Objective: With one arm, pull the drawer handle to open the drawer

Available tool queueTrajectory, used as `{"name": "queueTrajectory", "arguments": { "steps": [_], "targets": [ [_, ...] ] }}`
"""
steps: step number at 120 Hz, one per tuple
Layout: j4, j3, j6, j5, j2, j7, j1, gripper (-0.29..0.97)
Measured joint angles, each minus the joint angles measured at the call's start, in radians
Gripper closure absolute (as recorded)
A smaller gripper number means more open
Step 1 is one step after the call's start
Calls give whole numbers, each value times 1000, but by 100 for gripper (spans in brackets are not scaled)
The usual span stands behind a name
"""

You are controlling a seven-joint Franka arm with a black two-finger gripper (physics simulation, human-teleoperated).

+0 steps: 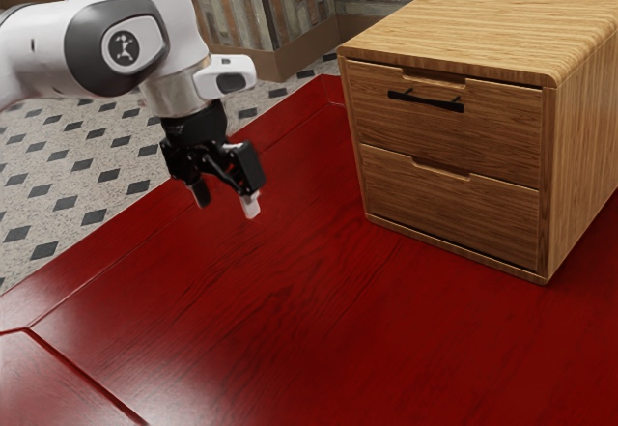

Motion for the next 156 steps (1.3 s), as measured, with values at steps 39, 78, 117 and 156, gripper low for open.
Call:
{"name": "queueTrajectory", "arguments": {
  "steps": [39,78,117,156],
  "targets": [
    [144,-3,-52,-23,-49,-49,113,0],
    [225,-114,28,-28,45,-611,112,0],
    [209,-122,156,-34,54,-1061,79,0],
    [204,-154,327,-56,122,-1303,20,0]
  ]
}}
